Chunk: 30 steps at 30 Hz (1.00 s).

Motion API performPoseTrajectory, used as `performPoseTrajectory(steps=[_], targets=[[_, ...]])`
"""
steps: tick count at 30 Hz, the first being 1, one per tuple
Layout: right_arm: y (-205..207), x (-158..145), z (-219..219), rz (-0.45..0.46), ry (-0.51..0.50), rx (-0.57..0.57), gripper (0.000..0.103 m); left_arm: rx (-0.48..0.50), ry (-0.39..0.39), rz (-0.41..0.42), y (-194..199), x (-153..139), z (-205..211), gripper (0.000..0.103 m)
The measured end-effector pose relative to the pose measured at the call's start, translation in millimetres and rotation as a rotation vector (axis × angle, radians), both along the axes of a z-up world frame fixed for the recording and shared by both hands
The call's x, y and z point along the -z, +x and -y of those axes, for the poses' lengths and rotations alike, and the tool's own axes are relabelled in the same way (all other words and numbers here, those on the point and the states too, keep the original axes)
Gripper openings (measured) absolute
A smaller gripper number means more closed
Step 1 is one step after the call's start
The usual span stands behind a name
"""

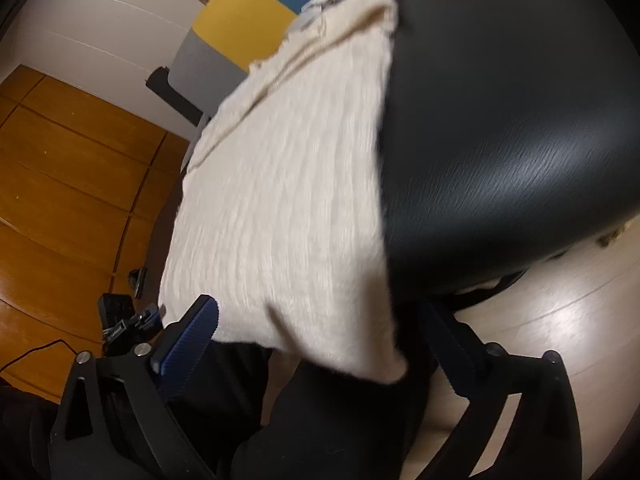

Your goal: Fold clothes

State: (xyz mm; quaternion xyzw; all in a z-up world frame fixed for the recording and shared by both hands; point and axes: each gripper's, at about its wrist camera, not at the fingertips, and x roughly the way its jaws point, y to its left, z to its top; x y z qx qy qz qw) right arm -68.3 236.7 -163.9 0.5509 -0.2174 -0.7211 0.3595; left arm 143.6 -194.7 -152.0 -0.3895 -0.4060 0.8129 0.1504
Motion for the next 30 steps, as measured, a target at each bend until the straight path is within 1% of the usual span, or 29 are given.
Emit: performPoseTrajectory(steps=[1, 2, 3, 4, 6, 7, 8, 9, 11, 12, 16, 17, 20, 22, 23, 24, 26, 28, 30], targets=[[0.8, 4.7, 3.0, 0.015, 0.022, -0.005, 0.061, -0.001, -0.001, 0.001, 0.6, 0.2, 0.3, 0.032], [1.6, 8.6, 5.4, 0.024, 0.058, -0.009, 0.053, -0.001, -0.003, 0.001, 1.1, 0.2, 0.4, 0.032], [2.3, 12.0, 7.5, 0.031, 0.096, -0.014, 0.031, 0.001, -0.017, -0.004, 1.0, -0.8, -1.1, 0.032], [3.3, 12.7, 8.9, 0.030, 0.112, -0.019, 0.026, 0.004, -0.035, -0.009, 0.7, -2.0, -3.0, 0.032], [5.8, 10.1, 11.9, 0.017, 0.130, -0.031, 0.021, 0.019, -0.111, -0.040, 1.6, -6.7, -10.3, 0.032], [7.4, 6.7, 14.4, 0.005, 0.141, -0.041, 0.017, 0.027, -0.146, -0.051, 2.0, -8.7, -13.6, 0.029], [9.4, 2.9, 17.2, -0.010, 0.149, -0.055, 0.017, 0.031, -0.173, -0.054, 3.0, -10.3, -15.9, 0.023], [11.6, -1.0, 20.3, -0.027, 0.157, -0.072, 0.016, 0.039, -0.181, -0.052, 2.5, -11.1, -17.0, 0.013], [15.3, -7.3, 25.0, -0.052, 0.158, -0.099, 0.016, 0.043, -0.192, -0.053, 1.9, -11.7, -17.2, 0.008], [15.5, -7.4, 26.7, -0.059, 0.151, -0.110, 0.016, 0.041, -0.201, -0.055, 1.3, -11.9, -17.2, 0.008], [9.4, 1.9, 23.8, -0.063, 0.183, -0.095, 0.017, 0.023, -0.173, -0.081, 3.9, -15.9, -12.5, 0.006], [9.9, -1.8, 23.1, -0.074, 0.178, -0.090, 0.017, 0.015, -0.157, -0.101, 5.0, -19.7, -10.9, 0.006], [11.8, -19.0, 25.0, -0.128, 0.142, -0.084, 0.016, -0.032, -0.072, -0.170, 6.7, -32.8, -2.3, 0.006], [9.4, -18.2, 25.4, -0.131, 0.131, -0.083, 0.016, -0.056, -0.026, -0.207, 5.1, -40.2, 2.2, 0.006], [7.8, -16.6, 25.3, -0.129, 0.126, -0.082, 0.016, -0.054, -0.033, -0.211, 1.4, -42.8, 2.3, 0.006], [6.3, -15.0, 25.2, -0.127, 0.122, -0.081, 0.016, -0.049, -0.048, -0.213, -2.7, -45.1, 1.8, 0.006], [3.2, -11.8, 25.0, -0.123, 0.113, -0.080, 0.016, -0.019, -0.069, -0.176, -13.4, -42.2, -1.0, 0.006], [0.1, -8.6, 24.8, -0.119, 0.105, -0.078, 0.016, -0.014, -0.063, -0.136, -20.0, -36.0, -1.6, 0.006], [-2.0, -4.6, 23.1, -0.105, 0.087, -0.069, 0.015, -0.015, -0.075, -0.100, -23.6, -28.7, -1.1, 0.006]])
